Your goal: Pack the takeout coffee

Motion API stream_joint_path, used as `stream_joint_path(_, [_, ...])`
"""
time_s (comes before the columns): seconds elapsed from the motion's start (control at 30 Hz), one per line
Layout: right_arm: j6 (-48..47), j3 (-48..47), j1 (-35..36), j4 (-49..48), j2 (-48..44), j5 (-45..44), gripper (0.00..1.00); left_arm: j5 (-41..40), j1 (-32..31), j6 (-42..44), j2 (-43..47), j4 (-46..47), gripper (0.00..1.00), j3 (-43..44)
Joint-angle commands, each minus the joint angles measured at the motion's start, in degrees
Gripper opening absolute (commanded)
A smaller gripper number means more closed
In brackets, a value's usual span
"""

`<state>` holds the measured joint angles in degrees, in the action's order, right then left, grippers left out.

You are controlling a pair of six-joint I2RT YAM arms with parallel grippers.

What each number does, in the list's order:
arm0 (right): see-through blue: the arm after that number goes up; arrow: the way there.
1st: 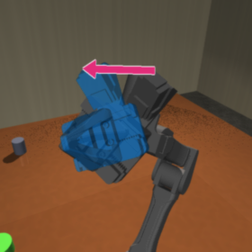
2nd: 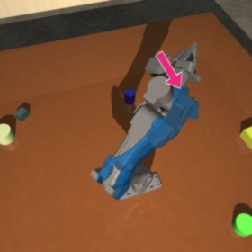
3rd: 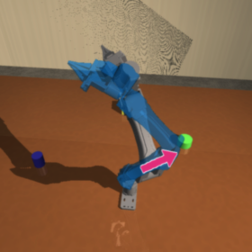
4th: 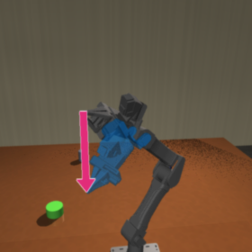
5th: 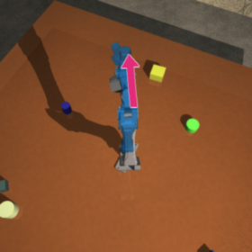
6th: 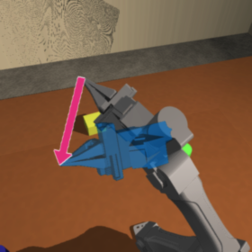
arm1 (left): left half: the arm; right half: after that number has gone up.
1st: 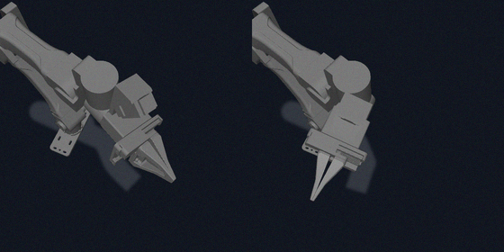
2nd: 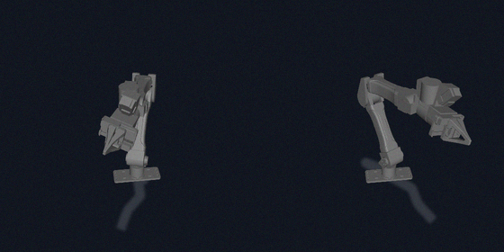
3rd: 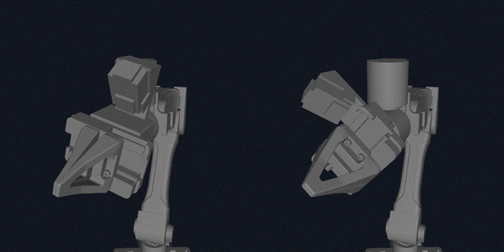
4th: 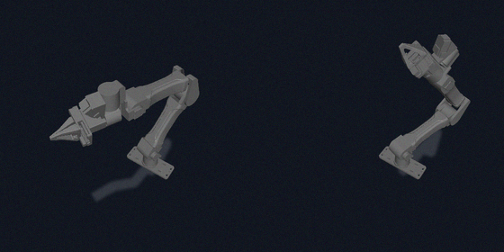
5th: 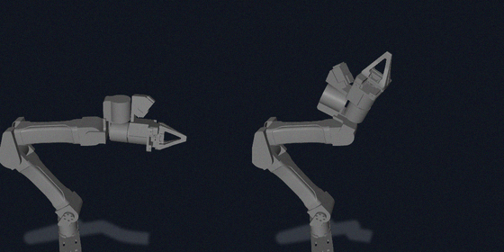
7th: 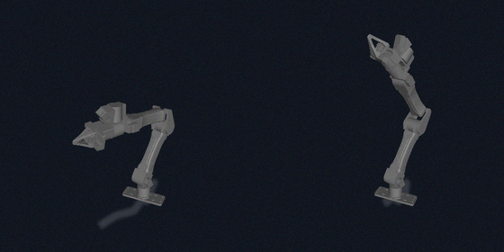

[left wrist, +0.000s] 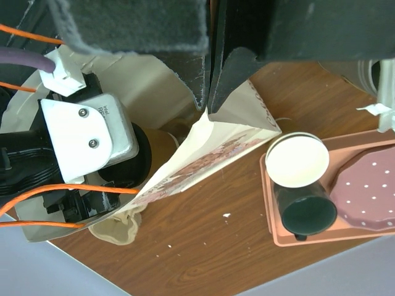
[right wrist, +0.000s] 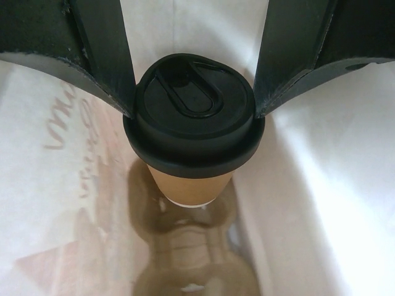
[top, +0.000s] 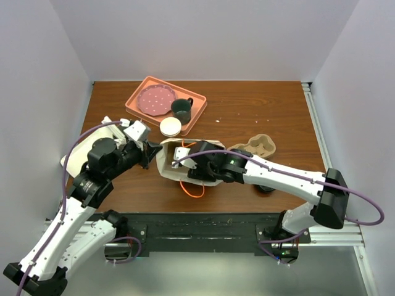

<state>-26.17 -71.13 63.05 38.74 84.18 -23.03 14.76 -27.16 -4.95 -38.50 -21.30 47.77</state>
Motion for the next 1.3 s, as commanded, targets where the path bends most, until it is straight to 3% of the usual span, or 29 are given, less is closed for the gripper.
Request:
stream_joint_path(0.0, [0.25,2.75,-0.03,-2.27,-3.41,0.53,0.17,2.90,-0.62,-0.32,1.67,1.00,0.00,-1.36])
stream_joint_path(1.27, [-2.21,-4.19,0.06,-2.26,2.74,-2.73,0.16,5.45,-0.97,2.40,3.08,-0.85,0.00,-2.77])
